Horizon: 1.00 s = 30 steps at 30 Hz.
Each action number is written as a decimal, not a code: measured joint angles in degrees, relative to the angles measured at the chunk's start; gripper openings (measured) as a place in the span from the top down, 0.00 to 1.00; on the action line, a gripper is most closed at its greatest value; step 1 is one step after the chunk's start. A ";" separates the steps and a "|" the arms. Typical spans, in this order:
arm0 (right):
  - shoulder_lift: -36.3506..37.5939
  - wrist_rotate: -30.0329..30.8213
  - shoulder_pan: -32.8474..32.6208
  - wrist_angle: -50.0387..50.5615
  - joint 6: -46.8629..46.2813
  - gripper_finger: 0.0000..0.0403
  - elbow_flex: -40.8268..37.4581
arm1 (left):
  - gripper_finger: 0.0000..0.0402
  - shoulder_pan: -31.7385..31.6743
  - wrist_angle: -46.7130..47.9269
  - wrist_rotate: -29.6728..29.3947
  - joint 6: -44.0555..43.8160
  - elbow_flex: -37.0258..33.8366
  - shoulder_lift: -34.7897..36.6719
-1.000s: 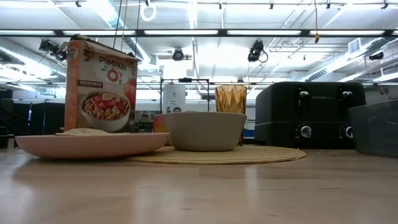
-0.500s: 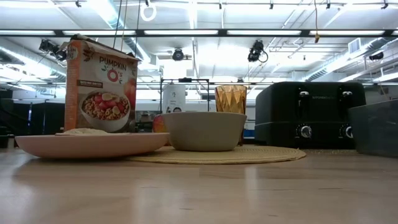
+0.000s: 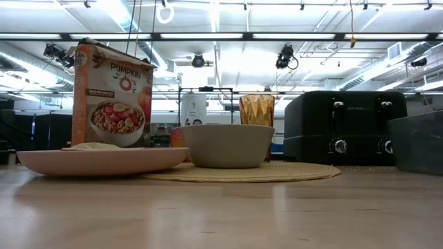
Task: Arrange a breakfast setting
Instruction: Put the red fork on the brown place mat beside the gray bowl
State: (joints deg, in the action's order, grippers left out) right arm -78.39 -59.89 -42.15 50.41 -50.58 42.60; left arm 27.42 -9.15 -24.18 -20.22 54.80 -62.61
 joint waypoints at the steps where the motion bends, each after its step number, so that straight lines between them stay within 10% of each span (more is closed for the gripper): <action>1: 0.00 -0.19 0.12 0.55 -0.01 0.95 0.65 | 0.58 0.00 0.00 0.00 0.00 -0.02 0.00; 17: 0.00 -8.03 6.01 28.13 -0.31 0.97 26.11 | 0.58 0.00 2.89 1.13 -2.58 -0.02 -0.02; 24: 0.02 9.82 10.66 30.28 5.07 0.97 43.00 | 0.51 -1.95 9.66 9.39 -15.33 -0.06 -0.10; 30: -0.43 39.00 12.50 23.63 36.75 0.97 49.19 | 0.35 -4.80 8.57 18.94 -23.93 -0.04 -4.10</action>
State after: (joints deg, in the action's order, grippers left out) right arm -78.82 -20.89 -29.65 74.04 -13.83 91.79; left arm 22.62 -0.57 -5.25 -44.15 54.76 -66.72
